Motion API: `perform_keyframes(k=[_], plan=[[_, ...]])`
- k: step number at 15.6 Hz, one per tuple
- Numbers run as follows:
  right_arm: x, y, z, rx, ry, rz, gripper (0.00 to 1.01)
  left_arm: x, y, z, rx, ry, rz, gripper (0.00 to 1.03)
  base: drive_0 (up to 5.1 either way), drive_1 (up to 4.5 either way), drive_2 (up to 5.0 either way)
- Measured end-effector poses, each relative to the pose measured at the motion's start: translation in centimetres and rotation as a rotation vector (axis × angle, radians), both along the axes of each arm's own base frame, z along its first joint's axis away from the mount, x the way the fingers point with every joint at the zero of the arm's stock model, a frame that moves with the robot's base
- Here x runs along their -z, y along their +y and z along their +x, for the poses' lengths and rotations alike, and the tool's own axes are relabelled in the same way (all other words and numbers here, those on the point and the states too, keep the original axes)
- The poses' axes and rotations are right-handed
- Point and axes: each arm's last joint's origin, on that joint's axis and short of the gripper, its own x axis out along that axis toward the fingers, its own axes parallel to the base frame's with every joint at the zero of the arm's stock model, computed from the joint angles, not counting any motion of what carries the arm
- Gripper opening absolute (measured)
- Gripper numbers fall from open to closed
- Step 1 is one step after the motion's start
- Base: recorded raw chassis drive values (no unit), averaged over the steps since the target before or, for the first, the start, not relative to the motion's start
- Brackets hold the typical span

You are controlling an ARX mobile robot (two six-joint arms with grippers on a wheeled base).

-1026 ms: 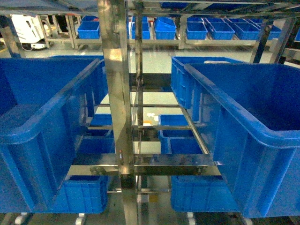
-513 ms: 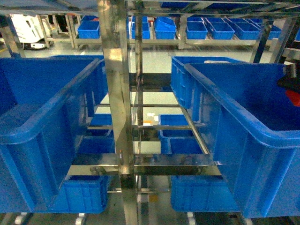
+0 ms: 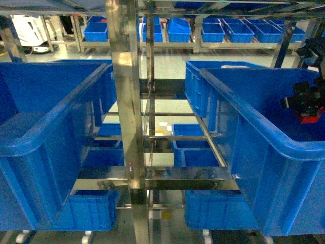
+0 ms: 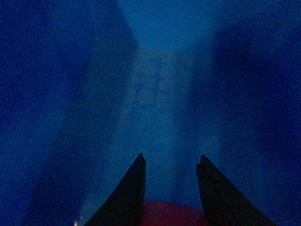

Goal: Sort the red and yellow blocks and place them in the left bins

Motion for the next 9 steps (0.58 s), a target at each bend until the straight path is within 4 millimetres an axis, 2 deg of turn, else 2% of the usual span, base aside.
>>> perform_keyframes(k=[3, 5, 7, 9], plan=[[1.9, -0.9, 1.3, 0.014, 0.030, -0.058, 0.28, 0.0, 0.0, 0.0, 0.000, 0.000, 0.000, 0.28, 0.0, 0.00, 0.0], [4.1, -2.8, 1.2, 0.063, 0.085, -0.078, 0.28, 0.0, 0.0, 0.0, 0.000, 0.000, 0.000, 0.28, 0.0, 0.00, 0.0], [5.0, -4.2, 0.8, 0.097, 0.106, -0.079, 0.28, 0.0, 0.0, 0.0, 0.000, 0.000, 0.000, 0.28, 0.0, 0.00, 0.0], [5.4, -4.7, 0.7, 0.112, 0.114, -0.079, 0.28, 0.0, 0.0, 0.0, 0.000, 0.000, 0.000, 0.28, 0.0, 0.00, 0.0]])
